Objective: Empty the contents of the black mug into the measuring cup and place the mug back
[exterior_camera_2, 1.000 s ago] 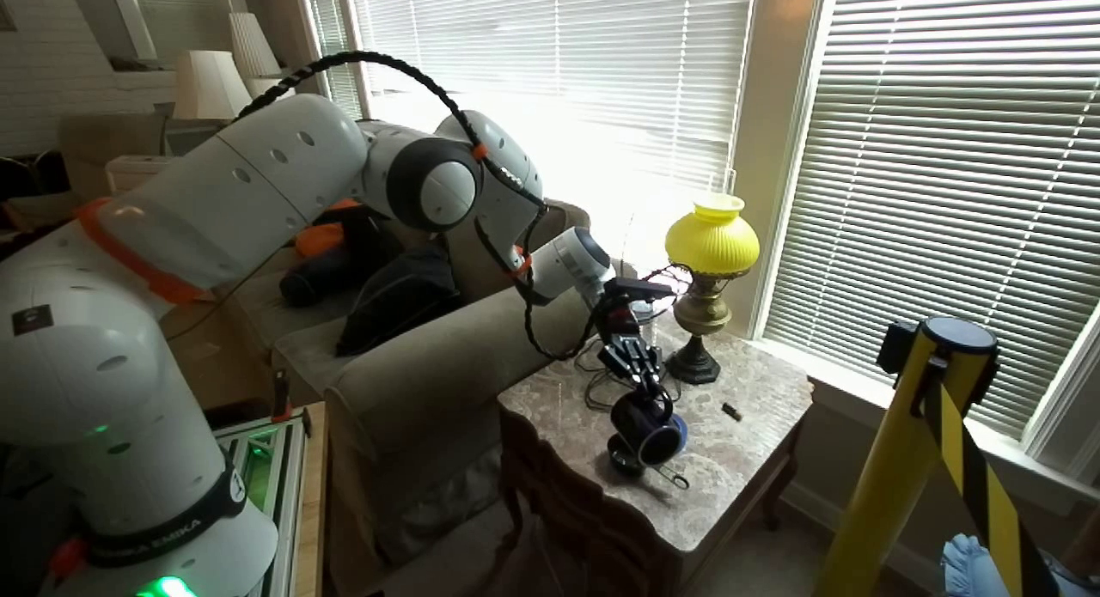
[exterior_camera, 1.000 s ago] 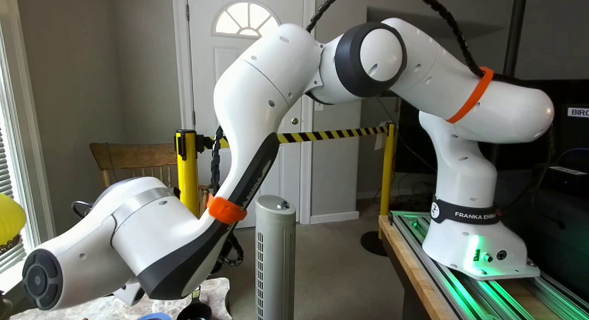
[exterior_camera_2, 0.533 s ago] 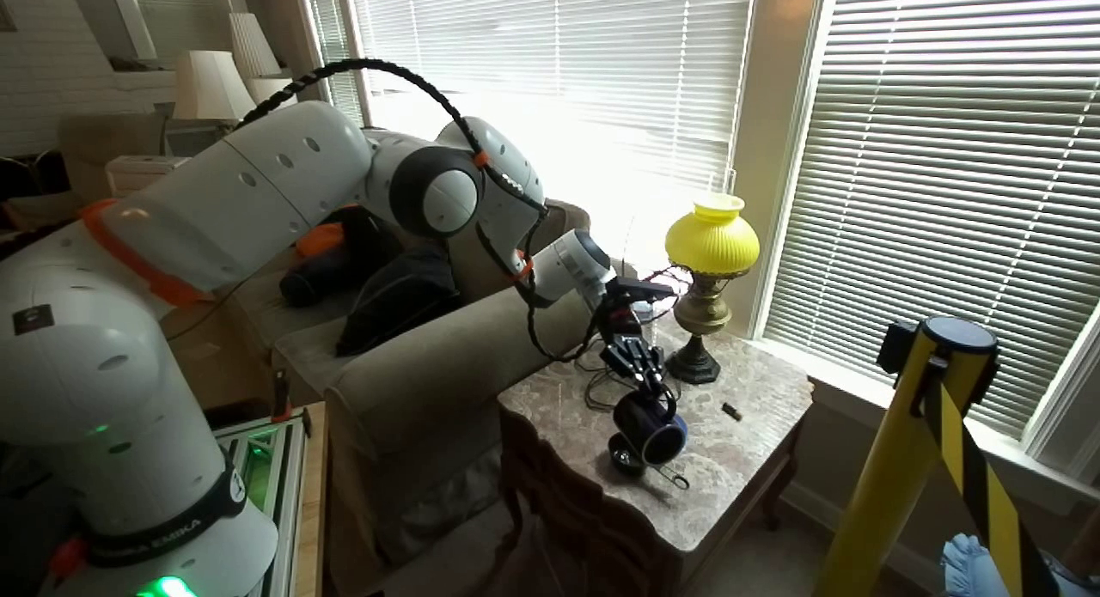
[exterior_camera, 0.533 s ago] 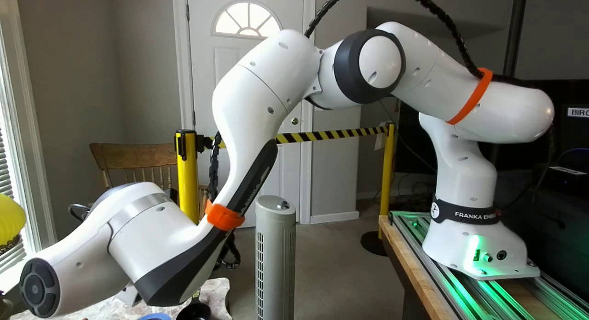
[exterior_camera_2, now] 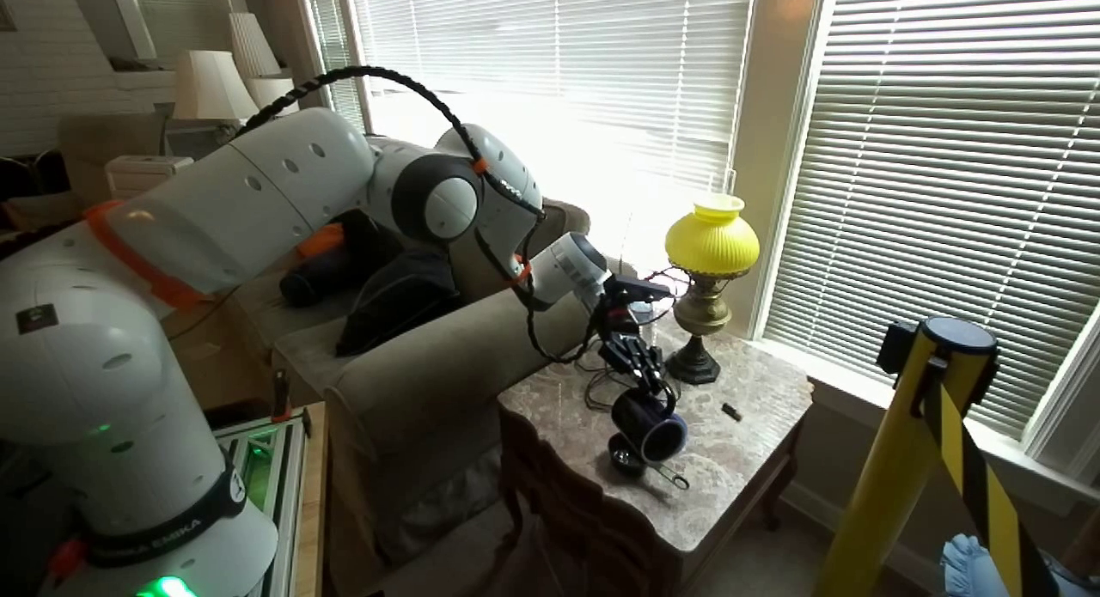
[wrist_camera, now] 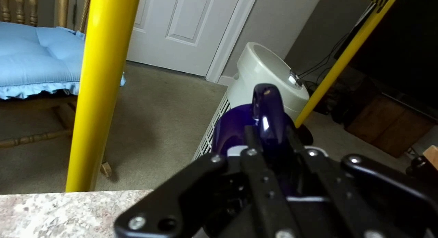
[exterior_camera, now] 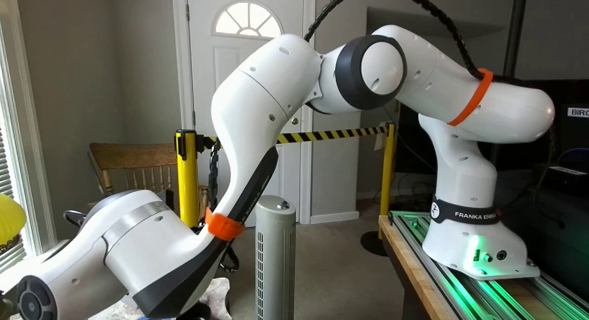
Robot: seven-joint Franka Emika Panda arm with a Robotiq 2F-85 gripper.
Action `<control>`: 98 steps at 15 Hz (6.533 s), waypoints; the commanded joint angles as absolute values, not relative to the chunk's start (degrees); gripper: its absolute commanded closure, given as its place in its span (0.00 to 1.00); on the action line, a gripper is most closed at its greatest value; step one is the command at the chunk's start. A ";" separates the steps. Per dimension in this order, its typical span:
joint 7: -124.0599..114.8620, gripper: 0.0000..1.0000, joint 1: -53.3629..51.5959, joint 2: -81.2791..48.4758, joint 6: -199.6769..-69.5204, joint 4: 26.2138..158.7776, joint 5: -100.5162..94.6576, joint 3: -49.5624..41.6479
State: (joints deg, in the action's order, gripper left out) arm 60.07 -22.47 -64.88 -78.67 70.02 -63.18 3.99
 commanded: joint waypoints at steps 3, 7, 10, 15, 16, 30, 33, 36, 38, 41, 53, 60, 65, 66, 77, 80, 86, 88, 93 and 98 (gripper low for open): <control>63.41 0.95 -24.32 -68.00 -73.58 65.78 -66.33 3.66; 64.52 0.95 -24.85 -69.00 -72.02 64.96 -67.14 3.68; 65.21 0.95 -25.21 -69.84 -71.00 64.08 -67.53 3.66; 65.83 0.95 -25.51 -70.46 -70.76 63.42 -68.07 3.70; 65.94 0.95 -25.52 -70.64 -70.82 63.22 -68.14 3.66; 66.08 0.80 -24.23 -69.96 -70.89 65.01 -68.74 4.65; 66.12 0.80 -24.23 -69.97 -70.89 64.99 -68.75 4.65; 66.15 0.80 -24.23 -69.97 -70.88 64.99 -68.75 4.65; 66.36 0.95 -24.30 -70.02 -70.59 65.01 -68.81 4.54; 67.67 0.95 -25.23 -71.82 -68.24 62.84 -69.07 4.03; 71.06 0.95 -29.51 -79.50 -60.06 51.68 -69.88 0.20; 68.99 0.95 -30.79 -82.45 -61.42 47.37 -69.90 -2.45; 67.91 0.95 -30.88 -83.37 -62.54 46.24 -69.57 -3.28; 67.88 0.95 -30.92 -83.56 -62.59 46.10 -69.65 -3.42; 71.77 0.95 -33.24 -86.48 -58.20 45.08 -72.63 -8.34; 72.91 0.95 -33.90 -87.47 -58.08 44.55 -73.01 -9.70; 71.66 0.95 -33.51 -85.03 -57.59 48.59 -76.85 -7.50; 70.21 0.95 -32.13 -84.79 -59.50 47.13 -75.58 -5.53; 61.00 0.95 -26.58 -81.60 -68.68 47.52 -68.96 0.04; 51.83 0.95 -20.74 -77.85 -77.97 50.56 -63.38 3.55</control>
